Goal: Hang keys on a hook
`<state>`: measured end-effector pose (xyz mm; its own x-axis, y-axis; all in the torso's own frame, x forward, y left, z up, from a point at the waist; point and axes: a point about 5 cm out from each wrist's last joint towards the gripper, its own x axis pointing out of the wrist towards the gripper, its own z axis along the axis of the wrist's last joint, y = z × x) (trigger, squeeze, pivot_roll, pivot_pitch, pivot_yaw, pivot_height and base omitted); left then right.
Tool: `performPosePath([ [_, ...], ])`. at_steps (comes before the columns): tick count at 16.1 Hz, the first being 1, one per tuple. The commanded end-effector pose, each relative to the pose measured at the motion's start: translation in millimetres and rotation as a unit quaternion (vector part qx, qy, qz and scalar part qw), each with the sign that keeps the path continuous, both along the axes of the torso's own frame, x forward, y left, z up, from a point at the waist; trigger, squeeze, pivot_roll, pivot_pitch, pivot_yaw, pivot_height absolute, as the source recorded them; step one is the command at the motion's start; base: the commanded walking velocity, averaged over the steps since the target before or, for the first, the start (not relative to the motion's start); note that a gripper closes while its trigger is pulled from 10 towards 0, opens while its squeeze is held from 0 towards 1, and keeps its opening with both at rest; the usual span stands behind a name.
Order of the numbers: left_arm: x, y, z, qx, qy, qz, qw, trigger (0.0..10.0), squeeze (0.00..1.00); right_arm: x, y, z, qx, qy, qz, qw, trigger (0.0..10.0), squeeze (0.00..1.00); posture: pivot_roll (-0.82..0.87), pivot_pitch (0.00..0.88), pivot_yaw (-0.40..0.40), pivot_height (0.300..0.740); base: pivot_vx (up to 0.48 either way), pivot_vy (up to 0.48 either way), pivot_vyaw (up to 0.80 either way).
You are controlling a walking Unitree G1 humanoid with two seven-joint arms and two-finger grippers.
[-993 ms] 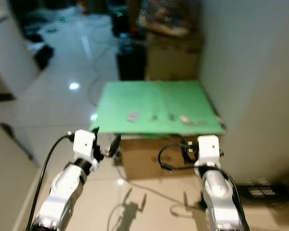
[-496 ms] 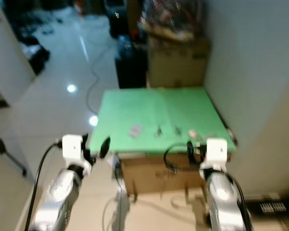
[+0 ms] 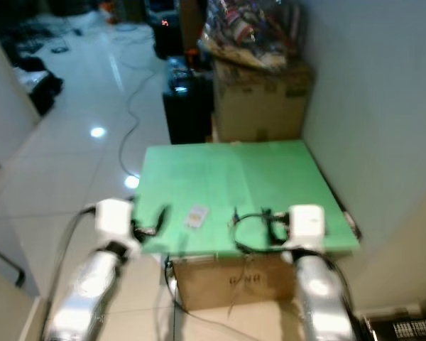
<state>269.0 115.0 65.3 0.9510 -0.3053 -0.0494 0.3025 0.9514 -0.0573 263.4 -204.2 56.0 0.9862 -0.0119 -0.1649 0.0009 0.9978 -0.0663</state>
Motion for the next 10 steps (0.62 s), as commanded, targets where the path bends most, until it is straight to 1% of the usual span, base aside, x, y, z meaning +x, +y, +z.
performPosePath([
  [1, 2.6, 13.5, 2.6, 0.012, -0.002, 0.014, 1.000, 10.0, 0.00, 3.5, 9.8, 2.9, -0.004, -0.001, 0.015, 1.000, 10.0, 0.00, -0.21, 0.000, 0.066, 0.740, 0.405, -0.251, 0.00],
  [2, 3.3, 13.2, 2.1, 0.010, -0.001, 0.013, 1.000, 10.0, 0.00, 2.6, 10.0, 1.8, 0.002, 0.000, 0.013, 1.000, 10.0, 0.00, -0.22, 0.000, 0.070, 0.740, 0.405, -0.251, -0.65],
  [3, 6.0, 12.1, -0.4, 0.017, 0.011, 0.012, 1.000, 10.0, 0.00, 1.1, 9.6, 1.1, 0.005, 0.000, 0.012, 1.000, 10.0, 0.00, -0.22, 0.000, 0.074, 0.740, 0.000, 0.000, -0.62],
  [5, 8.7, 12.6, -0.2, 0.027, 0.009, 0.014, 0.999, 10.0, 0.00, -0.1, 9.2, 0.4, 0.005, 0.001, 0.010, 1.000, 10.0, 0.00, -0.22, 0.000, 0.076, 0.740, 0.000, 0.000, -0.62],
  [7, 18.6, 16.8, -3.9, 0.038, 0.033, 0.027, 0.998, 10.0, 0.00, -0.8, 8.7, -0.4, 0.004, 0.003, 0.008, 1.000, 10.0, 0.00, -0.22, 0.000, 0.077, 0.740, 0.000, 0.000, -0.62],
  [9, 34.3, 29.1, -0.5, 0.026, 0.051, 0.079, 0.995, 10.0, 0.00, 0.9, 9.4, 0.4, 0.001, 0.002, 0.012, 1.000, 10.0, 0.00, -0.22, 0.000, 0.076, 0.740, 0.000, 0.000, 0.00],
  [10, 39.2, 33.3, -0.7, 0.027, 0.060, 0.098, 0.993, 10.0, 0.00, 2.0, 10.5, 1.4, 0.000, 0.000, 0.016, 1.000, 10.0, 0.00, -0.22, 0.000, 0.077, 0.740, 0.000, 0.000, 0.00],
])
